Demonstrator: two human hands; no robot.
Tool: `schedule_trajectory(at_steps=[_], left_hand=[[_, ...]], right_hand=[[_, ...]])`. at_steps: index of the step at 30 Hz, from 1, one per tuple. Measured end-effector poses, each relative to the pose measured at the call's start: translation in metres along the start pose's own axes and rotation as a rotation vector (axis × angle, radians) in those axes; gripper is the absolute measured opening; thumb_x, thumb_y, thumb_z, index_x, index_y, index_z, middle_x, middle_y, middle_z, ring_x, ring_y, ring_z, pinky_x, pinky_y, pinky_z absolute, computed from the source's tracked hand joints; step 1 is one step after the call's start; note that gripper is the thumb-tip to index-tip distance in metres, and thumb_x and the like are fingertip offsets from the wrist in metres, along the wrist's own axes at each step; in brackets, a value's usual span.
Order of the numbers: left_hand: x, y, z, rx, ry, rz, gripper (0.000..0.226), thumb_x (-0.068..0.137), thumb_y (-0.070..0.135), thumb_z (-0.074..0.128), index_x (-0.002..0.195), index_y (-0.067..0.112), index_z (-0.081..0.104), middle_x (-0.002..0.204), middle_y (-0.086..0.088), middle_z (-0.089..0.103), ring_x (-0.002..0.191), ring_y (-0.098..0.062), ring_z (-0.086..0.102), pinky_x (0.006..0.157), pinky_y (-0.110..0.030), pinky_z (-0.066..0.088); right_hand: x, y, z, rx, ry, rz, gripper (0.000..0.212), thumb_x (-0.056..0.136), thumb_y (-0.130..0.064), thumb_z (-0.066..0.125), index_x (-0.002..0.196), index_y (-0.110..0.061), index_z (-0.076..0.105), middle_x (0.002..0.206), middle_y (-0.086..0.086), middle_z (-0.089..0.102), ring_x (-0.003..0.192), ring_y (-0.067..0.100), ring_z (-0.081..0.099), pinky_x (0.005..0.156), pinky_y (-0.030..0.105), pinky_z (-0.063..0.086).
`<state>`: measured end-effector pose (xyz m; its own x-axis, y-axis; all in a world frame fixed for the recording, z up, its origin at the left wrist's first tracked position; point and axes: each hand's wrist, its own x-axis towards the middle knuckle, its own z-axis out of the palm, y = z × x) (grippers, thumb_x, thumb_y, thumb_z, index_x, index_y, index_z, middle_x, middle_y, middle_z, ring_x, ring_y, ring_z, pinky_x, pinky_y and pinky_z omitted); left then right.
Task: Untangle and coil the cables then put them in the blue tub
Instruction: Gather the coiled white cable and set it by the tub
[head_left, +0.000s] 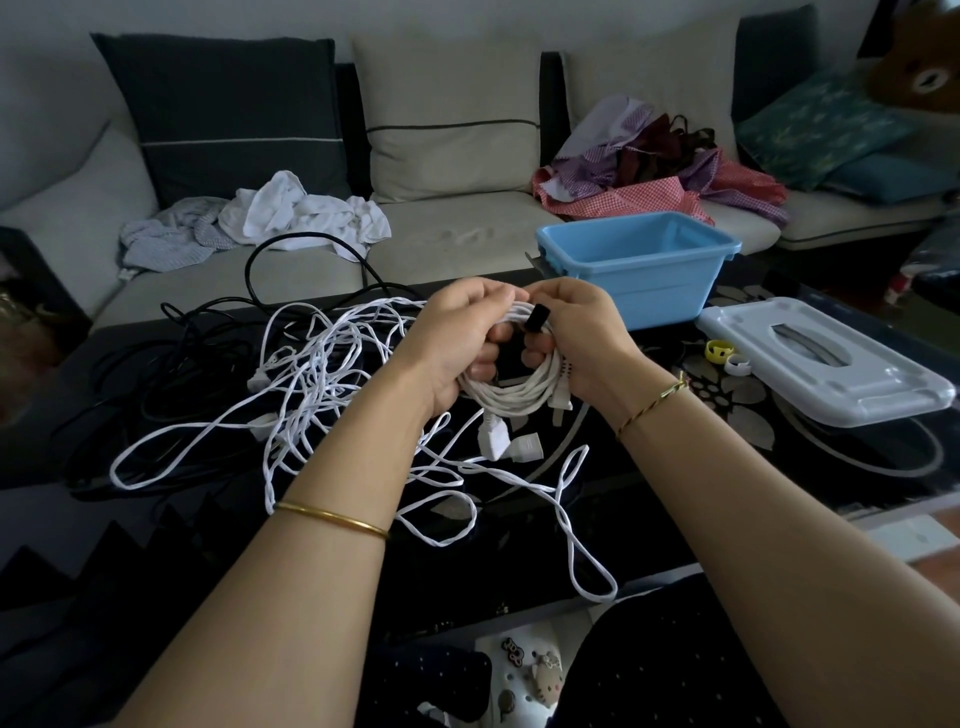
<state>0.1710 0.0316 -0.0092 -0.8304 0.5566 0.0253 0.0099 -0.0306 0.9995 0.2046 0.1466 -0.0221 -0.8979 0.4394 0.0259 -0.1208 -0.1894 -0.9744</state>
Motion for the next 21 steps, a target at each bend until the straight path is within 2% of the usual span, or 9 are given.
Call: schedule_trajectory(at_steps=[3, 8, 12, 17, 19, 21], left_hand=[[-0.0019, 0.0039, 0.0016, 0.053, -0.03, 0.026, 0.013, 0.097, 0.021, 0.054, 0.1, 0.015, 0.064, 0.053, 0.007, 0.04, 0.034, 0.0, 0.023, 0.032, -0.012, 0.018], [-0.0061, 0.0041, 0.0015, 0.121, -0.071, 0.046, 0.017, 0.089, 0.006, 0.062, 0.103, 0.013, 0.065, 0.07, 0.001, 0.055, 0.031, 0.001, 0.032, 0.033, -0.009, 0.022], [-0.0041, 0.002, 0.0001, 0.152, -0.037, 0.059, 0.009, 0.09, 0.01, 0.062, 0.095, 0.016, 0.066, 0.069, 0.0, 0.053, 0.034, 0.002, 0.027, 0.033, -0.009, 0.022], [-0.0023, -0.0003, 0.0009, 0.232, 0.042, 0.116, 0.012, 0.087, 0.017, 0.068, 0.098, 0.021, 0.068, 0.058, 0.01, 0.055, 0.033, 0.001, 0.032, 0.035, -0.01, 0.023], [-0.0014, -0.0006, 0.0019, 0.27, 0.094, 0.128, 0.004, 0.084, 0.02, 0.071, 0.088, 0.02, 0.069, 0.063, 0.003, 0.06, 0.036, 0.0, 0.038, 0.036, -0.01, 0.023], [-0.0012, -0.0011, 0.0022, 0.278, 0.119, 0.124, 0.003, 0.083, 0.02, 0.071, 0.083, 0.018, 0.069, 0.073, -0.008, 0.064, 0.048, -0.007, 0.047, 0.036, -0.012, 0.024]], right_hand=[[-0.0011, -0.0019, 0.0, 0.065, -0.017, 0.014, 0.013, 0.099, -0.003, 0.043, 0.091, 0.0, 0.053, 0.062, 0.009, 0.045, 0.033, 0.007, 0.038, 0.036, 0.02, 0.037], [-0.0038, -0.0022, -0.0029, 0.057, -0.046, 0.039, 0.018, 0.095, 0.006, 0.04, 0.085, -0.002, 0.053, 0.056, 0.008, 0.045, 0.033, 0.007, 0.039, 0.037, 0.02, 0.038], [-0.0042, -0.0026, -0.0025, 0.071, -0.07, 0.029, 0.016, 0.094, 0.006, 0.042, 0.085, -0.001, 0.053, 0.048, 0.006, 0.044, 0.033, 0.008, 0.038, 0.037, 0.021, 0.038], [-0.0038, -0.0017, -0.0023, 0.047, -0.082, 0.006, 0.016, 0.095, 0.003, 0.043, 0.085, -0.002, 0.054, 0.056, 0.009, 0.045, 0.034, 0.009, 0.041, 0.038, 0.023, 0.039], [-0.0029, -0.0012, -0.0027, 0.023, -0.086, -0.004, 0.015, 0.096, 0.0, 0.044, 0.085, -0.002, 0.054, 0.056, 0.01, 0.046, 0.035, 0.01, 0.042, 0.039, 0.023, 0.04], [-0.0025, -0.0008, -0.0043, -0.01, -0.094, -0.002, 0.013, 0.097, -0.003, 0.045, 0.087, -0.002, 0.054, 0.059, 0.012, 0.048, 0.036, 0.012, 0.044, 0.04, 0.025, 0.041]])
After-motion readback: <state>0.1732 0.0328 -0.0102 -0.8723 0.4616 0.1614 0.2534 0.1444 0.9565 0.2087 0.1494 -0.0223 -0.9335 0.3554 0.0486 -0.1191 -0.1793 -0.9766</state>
